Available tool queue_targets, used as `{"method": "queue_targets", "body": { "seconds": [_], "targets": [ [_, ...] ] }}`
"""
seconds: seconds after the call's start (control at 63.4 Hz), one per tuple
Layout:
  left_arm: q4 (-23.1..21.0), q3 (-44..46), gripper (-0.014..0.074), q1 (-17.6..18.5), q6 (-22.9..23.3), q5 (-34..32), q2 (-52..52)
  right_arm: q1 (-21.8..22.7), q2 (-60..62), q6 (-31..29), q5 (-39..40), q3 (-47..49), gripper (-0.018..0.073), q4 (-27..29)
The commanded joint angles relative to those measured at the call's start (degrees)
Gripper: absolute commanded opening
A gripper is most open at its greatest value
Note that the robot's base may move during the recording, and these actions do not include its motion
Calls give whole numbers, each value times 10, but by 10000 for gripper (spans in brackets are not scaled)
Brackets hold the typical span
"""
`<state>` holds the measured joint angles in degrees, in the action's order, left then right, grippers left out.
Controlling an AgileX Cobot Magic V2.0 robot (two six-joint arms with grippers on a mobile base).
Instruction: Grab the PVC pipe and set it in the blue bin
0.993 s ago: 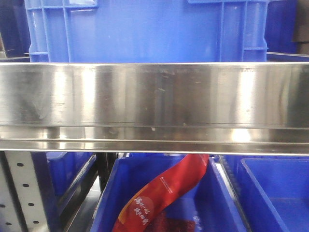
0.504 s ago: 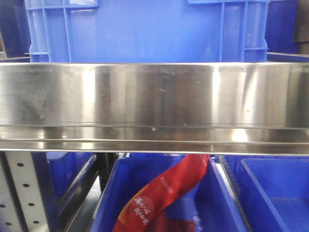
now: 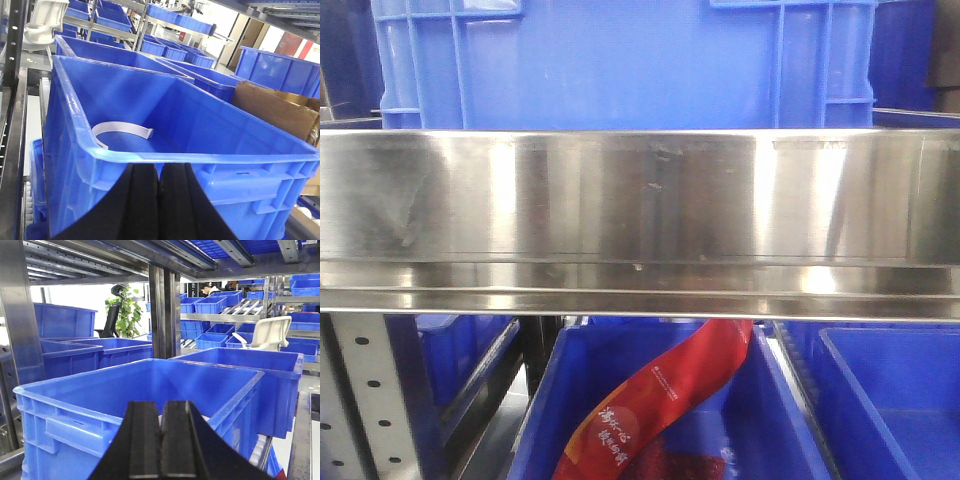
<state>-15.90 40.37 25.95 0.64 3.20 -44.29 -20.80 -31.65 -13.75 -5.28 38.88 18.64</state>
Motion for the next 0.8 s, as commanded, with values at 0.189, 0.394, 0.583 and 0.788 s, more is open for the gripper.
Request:
{"method": "queue_targets", "body": {
  "seconds": [0.189,0.394,0.583,0.788],
  "targets": [
    [-5,-1,-111,4,-1,-12,4,1,3,-3,10,-2,-162,1],
    [-5,-1,-111,4,-1,-12,4,4,13,-3,53,-26,-162,-12],
    [-5,-1,-111,4,-1,-12,4,86,96,40,96,-122,-162,-55],
    [-5,-1,-111,4,-1,-12,4,230,212,43,11,-216,-162,-55]
  ]
}}
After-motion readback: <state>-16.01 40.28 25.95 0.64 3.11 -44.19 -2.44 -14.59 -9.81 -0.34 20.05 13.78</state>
